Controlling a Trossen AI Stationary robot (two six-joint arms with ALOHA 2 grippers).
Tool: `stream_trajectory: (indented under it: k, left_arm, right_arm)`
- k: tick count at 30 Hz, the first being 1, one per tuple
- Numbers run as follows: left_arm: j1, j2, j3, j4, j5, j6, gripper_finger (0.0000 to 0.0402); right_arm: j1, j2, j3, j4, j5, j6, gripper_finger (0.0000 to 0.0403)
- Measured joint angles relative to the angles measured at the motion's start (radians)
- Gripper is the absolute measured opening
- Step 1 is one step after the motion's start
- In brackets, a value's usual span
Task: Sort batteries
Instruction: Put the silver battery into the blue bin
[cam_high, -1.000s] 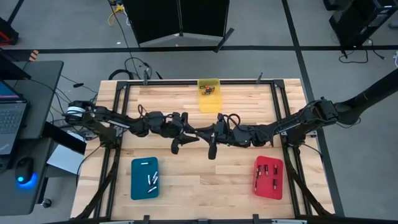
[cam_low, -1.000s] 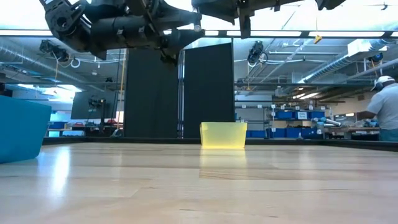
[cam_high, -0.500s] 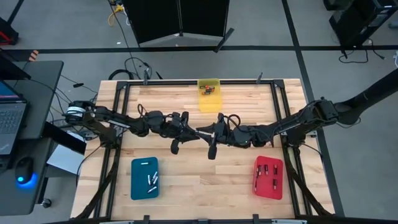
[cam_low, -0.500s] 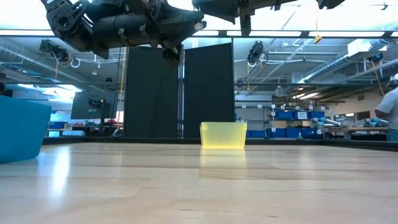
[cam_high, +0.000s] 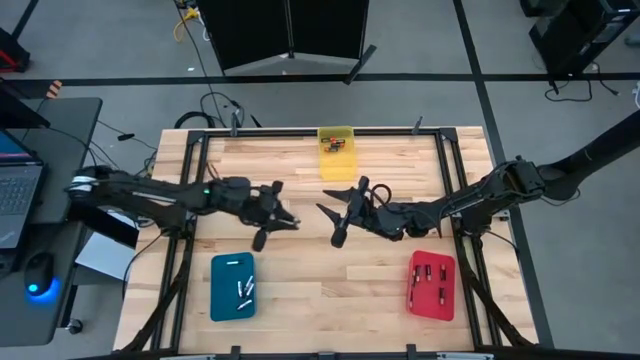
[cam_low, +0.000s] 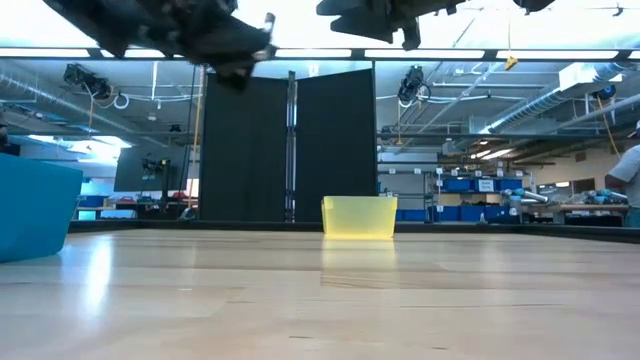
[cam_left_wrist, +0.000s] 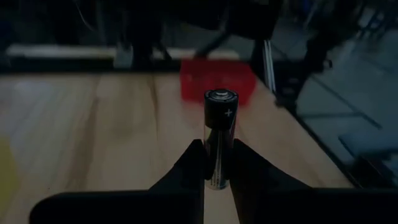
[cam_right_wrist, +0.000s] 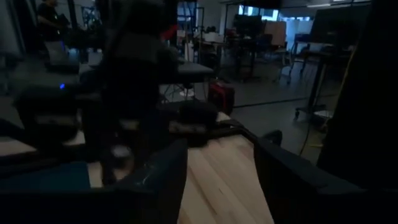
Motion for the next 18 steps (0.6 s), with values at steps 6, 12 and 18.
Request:
stream_trajectory:
  k: [6,12,18]
  left_arm:
    - [-0.104,-0.166,0.000,-0.349,-0.056,-0.036,0.0052]
    - [-0.297,-0.227,0.013,-0.653,-0.218,-0.212,0.0052]
    - [-0.502,-0.206,0.098,-0.949,-0.355,-0.453,0.0052]
  right_arm:
    - [-0.002,0.000,0.000,-0.098,-0.005,0.035,0.0124]
    - [-0.015,0.000,-0.001,-0.156,-0.009,0.056,0.0012]
    - [-0.020,0.000,-0.001,-0.165,-0.009,0.058,0.0021]
